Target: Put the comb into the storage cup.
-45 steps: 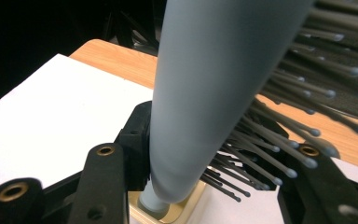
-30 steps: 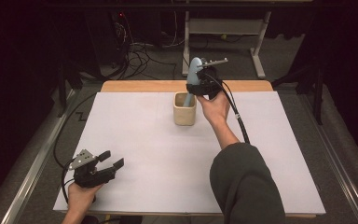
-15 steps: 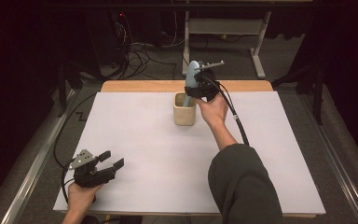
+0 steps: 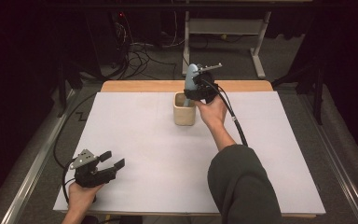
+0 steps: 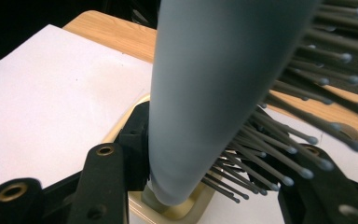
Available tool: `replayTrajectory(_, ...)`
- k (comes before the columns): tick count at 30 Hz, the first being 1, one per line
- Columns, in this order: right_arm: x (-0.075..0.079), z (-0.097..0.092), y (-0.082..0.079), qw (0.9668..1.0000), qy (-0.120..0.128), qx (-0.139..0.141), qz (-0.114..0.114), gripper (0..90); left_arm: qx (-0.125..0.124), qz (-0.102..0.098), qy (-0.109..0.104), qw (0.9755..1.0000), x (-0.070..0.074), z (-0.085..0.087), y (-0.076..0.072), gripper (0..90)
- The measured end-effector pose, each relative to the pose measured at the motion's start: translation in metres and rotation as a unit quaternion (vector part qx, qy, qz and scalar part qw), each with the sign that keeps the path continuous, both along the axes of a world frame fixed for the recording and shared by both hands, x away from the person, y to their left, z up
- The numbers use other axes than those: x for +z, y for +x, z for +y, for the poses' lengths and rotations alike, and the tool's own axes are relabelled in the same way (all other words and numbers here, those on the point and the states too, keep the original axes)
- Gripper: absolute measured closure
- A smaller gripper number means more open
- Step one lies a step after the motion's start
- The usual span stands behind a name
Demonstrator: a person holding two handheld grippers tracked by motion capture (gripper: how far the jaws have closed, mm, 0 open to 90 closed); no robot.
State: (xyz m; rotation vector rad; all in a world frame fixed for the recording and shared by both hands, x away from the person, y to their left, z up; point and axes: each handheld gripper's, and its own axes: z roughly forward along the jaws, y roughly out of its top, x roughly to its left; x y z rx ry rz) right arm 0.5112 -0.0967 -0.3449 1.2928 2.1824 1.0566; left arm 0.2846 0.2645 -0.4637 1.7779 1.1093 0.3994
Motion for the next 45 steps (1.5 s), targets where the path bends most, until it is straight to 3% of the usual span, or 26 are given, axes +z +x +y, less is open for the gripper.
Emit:
replayTrajectory(23,-0.012,-0.001,0.001,0.9998,-0.004,0.001,0.018,51.1,-0.003,-0.007,0.009,0.9999,0.000,-0.001,-0.001,31.6)
replayTrajectory(45,-0.011,-0.008,0.005,0.9998,0.000,-0.006,0.020,45.1,-0.005,-0.008,0.014,0.9999,0.000,-0.002,-0.001,31.5)
